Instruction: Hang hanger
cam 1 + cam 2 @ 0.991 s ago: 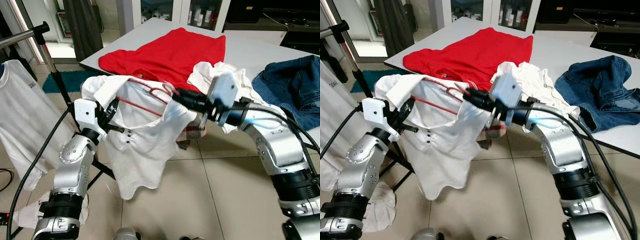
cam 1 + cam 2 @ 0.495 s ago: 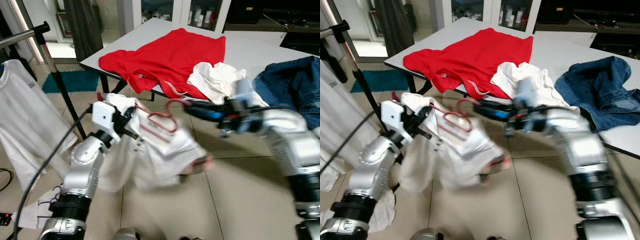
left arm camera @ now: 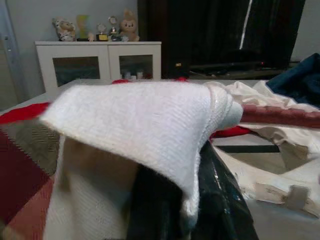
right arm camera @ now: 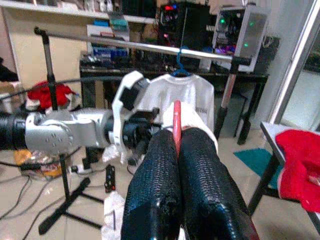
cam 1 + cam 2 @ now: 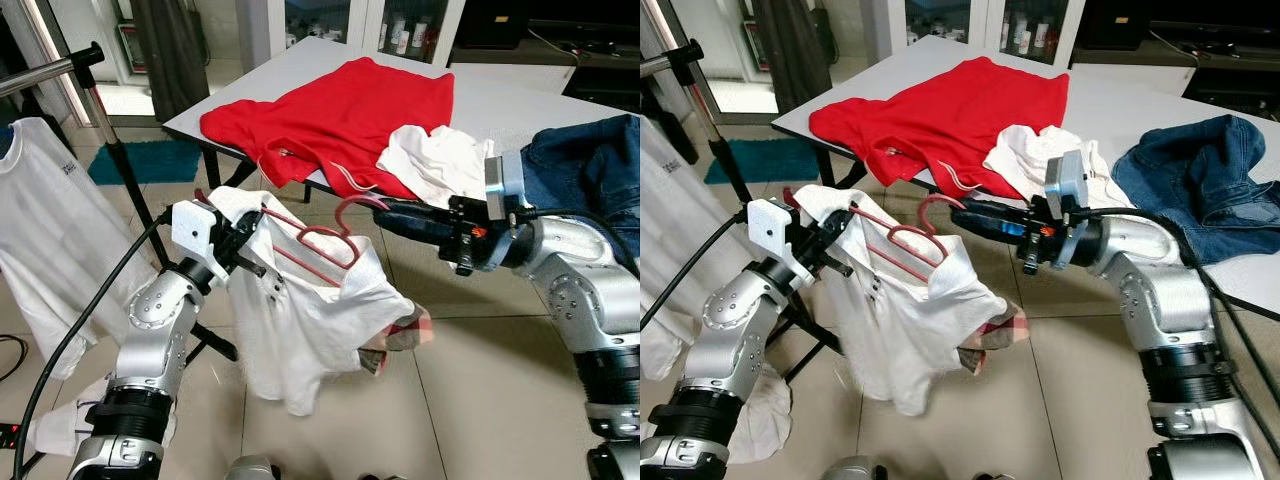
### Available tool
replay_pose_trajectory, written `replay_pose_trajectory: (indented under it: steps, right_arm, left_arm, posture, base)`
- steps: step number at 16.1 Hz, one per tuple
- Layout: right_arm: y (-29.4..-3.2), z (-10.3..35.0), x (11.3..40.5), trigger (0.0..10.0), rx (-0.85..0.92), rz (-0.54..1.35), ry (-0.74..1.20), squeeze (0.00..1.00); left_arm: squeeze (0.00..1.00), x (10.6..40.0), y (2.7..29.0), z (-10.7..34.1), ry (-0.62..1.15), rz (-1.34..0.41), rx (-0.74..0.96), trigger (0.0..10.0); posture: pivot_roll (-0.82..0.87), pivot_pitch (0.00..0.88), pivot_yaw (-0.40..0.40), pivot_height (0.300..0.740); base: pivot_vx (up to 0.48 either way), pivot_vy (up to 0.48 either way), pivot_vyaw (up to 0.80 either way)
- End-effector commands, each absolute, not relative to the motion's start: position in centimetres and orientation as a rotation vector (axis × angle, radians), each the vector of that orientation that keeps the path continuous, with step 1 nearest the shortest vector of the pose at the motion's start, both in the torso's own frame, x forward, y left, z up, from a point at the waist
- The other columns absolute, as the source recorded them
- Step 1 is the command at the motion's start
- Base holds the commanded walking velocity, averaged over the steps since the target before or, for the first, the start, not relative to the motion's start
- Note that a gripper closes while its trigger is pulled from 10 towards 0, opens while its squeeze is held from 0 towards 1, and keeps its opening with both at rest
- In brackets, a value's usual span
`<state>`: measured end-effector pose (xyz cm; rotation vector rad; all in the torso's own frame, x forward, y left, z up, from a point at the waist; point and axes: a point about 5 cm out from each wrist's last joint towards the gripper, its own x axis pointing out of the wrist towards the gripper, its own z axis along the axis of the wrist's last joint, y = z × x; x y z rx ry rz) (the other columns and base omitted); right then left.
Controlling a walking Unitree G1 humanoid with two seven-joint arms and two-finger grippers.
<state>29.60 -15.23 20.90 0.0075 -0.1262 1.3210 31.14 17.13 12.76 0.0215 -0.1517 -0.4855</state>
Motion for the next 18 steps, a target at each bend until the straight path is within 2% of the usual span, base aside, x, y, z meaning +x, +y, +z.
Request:
replay_pose_trajectory:
  steps: [1, 3, 6, 12, 15, 17, 18]
  right_arm:
    - [-15.5, 22.7, 29.6, 0.0, 0.005, 1.317, -0.202, 0.04]
    - [-16.1, 21.5, 30.2, 0.0, -0.083, 1.251, -0.139, 0.04]
    - [-16.2, 19.4, 30.0, 0.0, -0.184, 1.252, -0.049, 0.04]
    - [-18.3, 17.3, 29.8, 0.0, -0.208, 1.245, 0.056, 0.04]
    - [-16.5, 17.1, 30.2, 0.0, -0.324, 1.214, 0.036, 0.04]
    - [-13.3, 17.8, 29.8, 0.0, -0.377, 1.273, -0.024, 0.04]
    - [-13.0, 17.7, 29.7, 0.0, -0.391, 1.284, -0.027, 0.04]
  left_arm:
    - [0.00, 31.6, 17.5, 12.7, -0.131, -0.442, 0.045, 0.0]
    - [0.00, 32.1, 18.9, 13.3, -0.148, -0.328, 0.061, 0.0]
    - [0.00, 32.2, 19.1, 14.4, -0.189, -0.328, 0.062, 0.0]
    - [0.00, 32.2, 21.8, 14.0, -0.153, -0.255, 0.056, 0.0]
    - [0.00, 31.8, 19.7, 13.3, -0.128, -0.371, 0.058, 0.0]
    - [0.00, 31.8, 16.3, 13.1, -0.135, -0.490, 0.042, 0.0]
    - [0.00, 31.8, 16.0, 13.1, -0.137, -0.498, 0.038, 0.0]
  posture:
    - [0.09, 0.000, -0.023, 0.740]
    - [0.09, 0.000, -0.023, 0.740]
    - [0.10, 0.000, -0.022, 0.740]
    - [0.10, 0.000, -0.018, 0.740]
    - [0.09, 0.000, -0.010, 0.740]
    - [0.09, 0.000, -0.009, 0.740]
    - [0.09, 0.000, -0.009, 0.740]
  base:
    - [0.000, 0.000, 0.00]
    - [0.000, 0.000, 0.00]
    - [0.000, 0.000, 0.00]
    - [0.000, 0.000, 0.00]
    - [0.000, 0.000, 0.00]
    - [0.000, 0.000, 0.00]
    - [0.000, 0.000, 0.00]
